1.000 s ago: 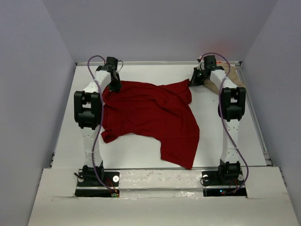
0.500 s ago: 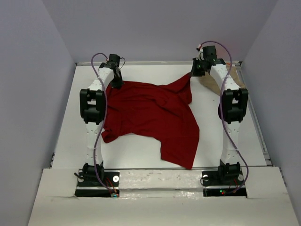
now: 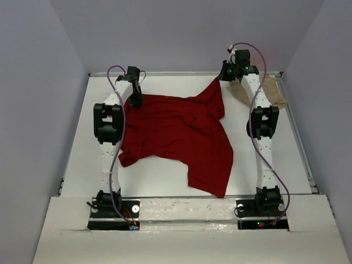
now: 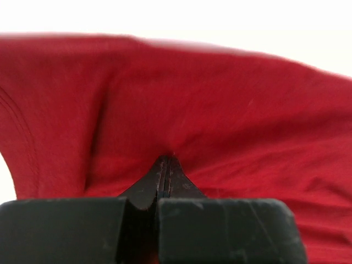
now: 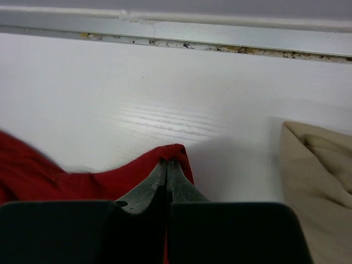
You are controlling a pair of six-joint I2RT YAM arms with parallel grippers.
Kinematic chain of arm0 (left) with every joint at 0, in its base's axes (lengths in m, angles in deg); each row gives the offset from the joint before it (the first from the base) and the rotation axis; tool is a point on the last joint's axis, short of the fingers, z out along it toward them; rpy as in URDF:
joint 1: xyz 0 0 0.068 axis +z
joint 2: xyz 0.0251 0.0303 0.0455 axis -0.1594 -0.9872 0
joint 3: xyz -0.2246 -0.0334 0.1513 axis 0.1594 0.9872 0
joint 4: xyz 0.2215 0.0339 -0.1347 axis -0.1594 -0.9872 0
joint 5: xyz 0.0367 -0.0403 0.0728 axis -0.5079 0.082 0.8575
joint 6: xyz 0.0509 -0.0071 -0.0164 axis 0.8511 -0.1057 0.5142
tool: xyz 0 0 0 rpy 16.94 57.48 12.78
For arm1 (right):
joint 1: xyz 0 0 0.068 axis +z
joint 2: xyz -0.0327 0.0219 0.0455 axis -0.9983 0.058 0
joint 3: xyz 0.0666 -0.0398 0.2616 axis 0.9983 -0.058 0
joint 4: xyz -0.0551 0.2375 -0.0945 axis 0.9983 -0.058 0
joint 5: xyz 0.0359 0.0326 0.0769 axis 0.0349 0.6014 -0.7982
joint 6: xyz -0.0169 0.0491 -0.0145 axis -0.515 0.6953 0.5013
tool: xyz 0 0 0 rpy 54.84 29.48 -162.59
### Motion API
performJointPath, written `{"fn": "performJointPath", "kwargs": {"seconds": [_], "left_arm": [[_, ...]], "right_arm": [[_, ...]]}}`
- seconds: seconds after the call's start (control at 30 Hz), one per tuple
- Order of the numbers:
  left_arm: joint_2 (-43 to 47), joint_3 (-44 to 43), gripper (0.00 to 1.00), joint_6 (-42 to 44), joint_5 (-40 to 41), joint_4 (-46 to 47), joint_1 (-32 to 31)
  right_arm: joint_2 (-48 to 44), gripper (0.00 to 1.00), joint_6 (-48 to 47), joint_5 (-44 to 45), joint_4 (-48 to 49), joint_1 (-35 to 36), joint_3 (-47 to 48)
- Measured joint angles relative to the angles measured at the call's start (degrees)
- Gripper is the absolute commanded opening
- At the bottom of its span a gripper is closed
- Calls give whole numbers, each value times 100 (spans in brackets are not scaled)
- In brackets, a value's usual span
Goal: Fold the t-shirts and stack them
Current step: Flatten the tshirt out
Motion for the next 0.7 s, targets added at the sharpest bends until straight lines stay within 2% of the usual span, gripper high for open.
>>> {"fn": "performJointPath", "kwargs": {"seconds": [0.1,0.33,0.37,0.4,0.43,0.5,0.53,0.7], "left_arm": [[122,321,0,2,-2,57,-15],[372,363,0,22,-26,79,-114],[400,363,0,22,-17,79,-140],[422,363,0,22,-24,79,-166],[446,363,0,24,-24,79,-199],[472,363,0,26,-22,79,-260],[476,363,0,28,-24,76,-297],[476,363,0,44,-11,81,-404]], "right_arm": [[258,0,127,-122,20,-57,83],[664,0,400,-385,9,-310,-4],[686,9,411,-409,4,-341,-31],[688,52,417,-433,-15,-372,-63],[688,70,404,-435,-33,-387,-79],[688,95,391,-461,-33,-417,-81],[686,100,374,-501,-13,-424,-81],[533,100,153,-452,-9,-361,-186]]}}
